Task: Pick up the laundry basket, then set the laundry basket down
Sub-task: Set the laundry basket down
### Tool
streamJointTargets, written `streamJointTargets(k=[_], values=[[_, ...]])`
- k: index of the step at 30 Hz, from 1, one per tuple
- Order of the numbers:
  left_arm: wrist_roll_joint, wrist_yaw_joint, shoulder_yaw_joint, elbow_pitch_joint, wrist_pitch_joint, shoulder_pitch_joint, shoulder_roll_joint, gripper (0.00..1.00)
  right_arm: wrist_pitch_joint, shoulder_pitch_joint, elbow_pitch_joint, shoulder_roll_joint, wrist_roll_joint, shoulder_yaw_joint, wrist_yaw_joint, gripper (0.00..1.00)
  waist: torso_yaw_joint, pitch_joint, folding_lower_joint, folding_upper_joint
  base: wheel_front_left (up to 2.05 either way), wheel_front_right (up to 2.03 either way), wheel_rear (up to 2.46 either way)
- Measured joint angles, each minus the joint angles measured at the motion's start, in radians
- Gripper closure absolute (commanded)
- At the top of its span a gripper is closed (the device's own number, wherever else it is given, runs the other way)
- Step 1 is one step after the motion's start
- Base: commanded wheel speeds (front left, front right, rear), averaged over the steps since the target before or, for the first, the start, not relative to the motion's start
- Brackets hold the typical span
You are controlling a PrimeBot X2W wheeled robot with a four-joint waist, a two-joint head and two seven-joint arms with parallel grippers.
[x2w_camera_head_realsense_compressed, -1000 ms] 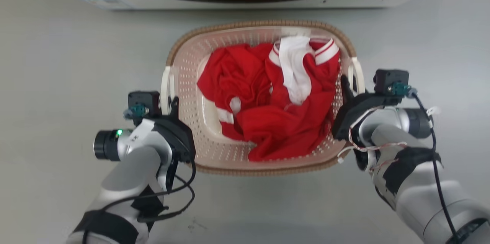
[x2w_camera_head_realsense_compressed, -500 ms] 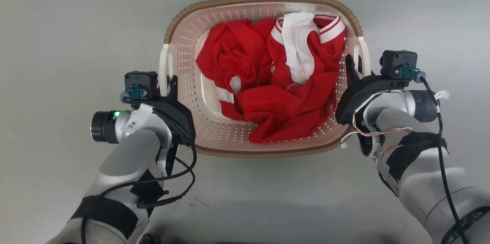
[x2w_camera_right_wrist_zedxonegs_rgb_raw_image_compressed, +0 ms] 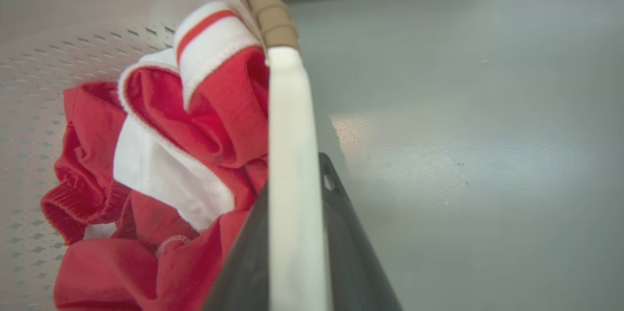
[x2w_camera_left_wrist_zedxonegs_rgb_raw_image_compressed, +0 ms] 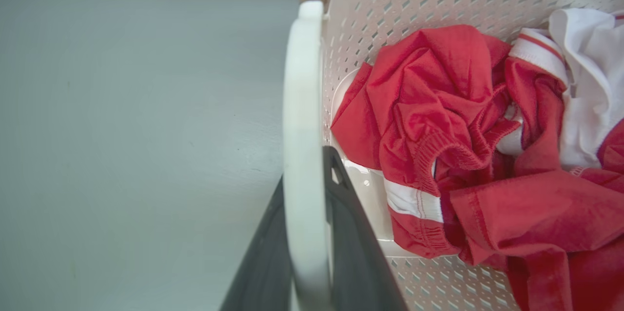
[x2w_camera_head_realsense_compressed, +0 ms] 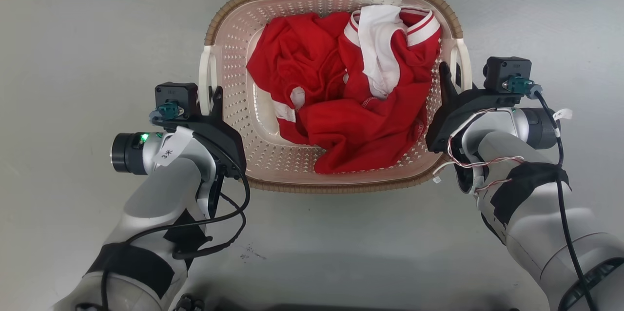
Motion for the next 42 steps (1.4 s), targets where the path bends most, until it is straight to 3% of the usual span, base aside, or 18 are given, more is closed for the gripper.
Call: streamJointTargets(k=[2,3,4,5,6,7,24,42], values=[[0.002,0.000,0.001,0.002,-0.002,-0.005,0.000,0.92,0.000,-0.003,0.002,0.001,0.000,-0.001,0.000,0.69,0.000,0.002,0.0000,0.0000,0.00,0.00,0.00],[0.003,0.000,0.002,0.003,-0.003,-0.009,0.000,0.76,0.000,-0.004,0.004,0.001,-0.002,-0.002,0.001,0.52,0.001,0.003,0.0000,-0.0001,0.00,0.00,0.00],[0.005,0.001,0.003,0.003,-0.003,-0.013,0.000,0.60,0.000,-0.004,0.005,0.002,-0.002,-0.003,0.002,0.00,0.001,0.003,0.0000,0.0000,0.00,0.00,0.00],[0.006,0.003,0.004,0.004,-0.005,-0.016,0.000,0.49,0.000,-0.006,0.005,0.002,-0.003,-0.005,0.003,0.00,0.001,0.003,0.0000,0.0000,0.00,0.00,0.00],[0.006,0.009,0.006,0.006,-0.007,-0.018,0.001,0.08,0.000,-0.008,0.005,0.004,-0.003,-0.007,0.003,0.00,0.001,0.003,0.0000,0.0000,0.00,0.00,0.00],[0.006,0.008,0.008,0.008,-0.007,-0.018,0.002,0.00,0.000,-0.011,0.006,0.004,-0.005,-0.009,0.003,0.00,0.002,0.003,0.0000,-0.0001,0.00,0.00,0.00],[0.006,0.008,0.028,0.033,-0.008,-0.012,0.009,0.00,0.000,-0.010,0.020,0.006,-0.027,-0.033,0.003,0.00,0.002,-0.060,0.0000,0.0000,0.00,0.00,0.00],[0.027,0.000,0.032,0.003,-0.008,0.075,0.013,0.00,0.000,0.074,-0.012,0.009,-0.054,-0.073,0.026,0.00,-0.015,-0.247,-0.0001,-0.0001,0.00,0.00,0.00]])
